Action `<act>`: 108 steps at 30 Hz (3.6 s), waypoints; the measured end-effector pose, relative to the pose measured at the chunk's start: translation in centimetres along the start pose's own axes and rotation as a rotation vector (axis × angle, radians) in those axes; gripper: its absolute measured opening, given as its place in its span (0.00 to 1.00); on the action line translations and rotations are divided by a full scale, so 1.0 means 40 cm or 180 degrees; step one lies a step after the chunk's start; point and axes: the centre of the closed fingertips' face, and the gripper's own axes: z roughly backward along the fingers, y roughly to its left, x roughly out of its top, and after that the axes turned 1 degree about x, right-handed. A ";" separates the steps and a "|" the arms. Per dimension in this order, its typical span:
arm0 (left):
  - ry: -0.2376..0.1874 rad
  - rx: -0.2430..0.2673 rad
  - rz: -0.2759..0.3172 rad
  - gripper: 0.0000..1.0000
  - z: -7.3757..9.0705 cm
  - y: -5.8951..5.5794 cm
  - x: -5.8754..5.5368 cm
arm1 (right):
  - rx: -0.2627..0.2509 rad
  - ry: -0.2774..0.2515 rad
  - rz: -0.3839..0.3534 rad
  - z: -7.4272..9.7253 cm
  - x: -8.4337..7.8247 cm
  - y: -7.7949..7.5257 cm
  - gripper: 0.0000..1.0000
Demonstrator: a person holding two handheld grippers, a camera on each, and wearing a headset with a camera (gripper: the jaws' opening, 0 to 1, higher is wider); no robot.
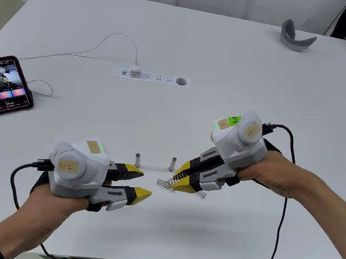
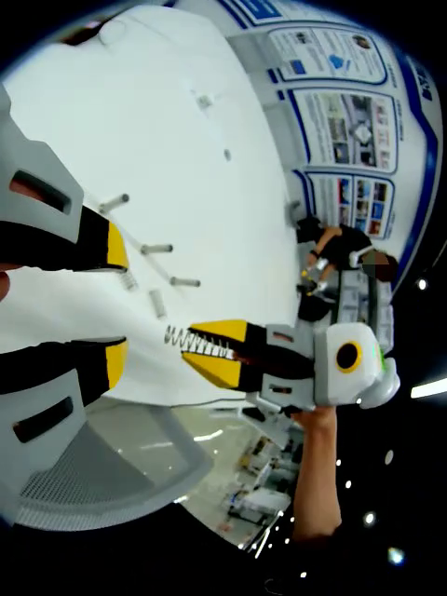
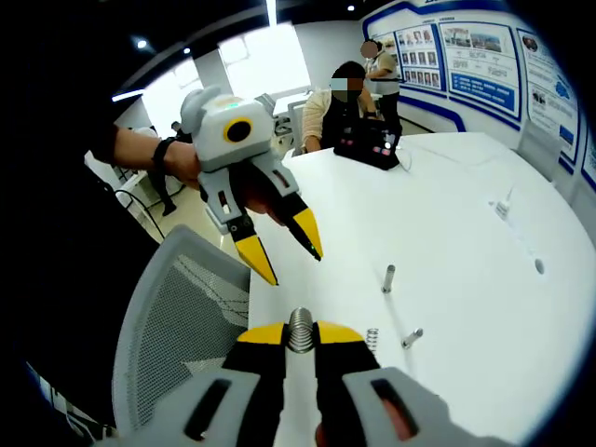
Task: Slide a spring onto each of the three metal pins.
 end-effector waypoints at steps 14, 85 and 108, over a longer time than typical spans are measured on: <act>0.0017 0.0521 0.0230 0.40 0.057 0.098 -0.048 | -0.0172 0.0215 -0.0026 -0.012 -0.034 -0.065 0.12; 0.0079 0.1114 0.0857 0.59 0.220 0.203 -0.217 | -0.0238 0.0918 0.0274 -0.264 0.044 -0.296 0.13; 0.0068 0.1126 0.0890 0.58 0.224 0.206 -0.219 | -0.0218 0.1095 0.0566 -0.318 0.020 -0.301 0.13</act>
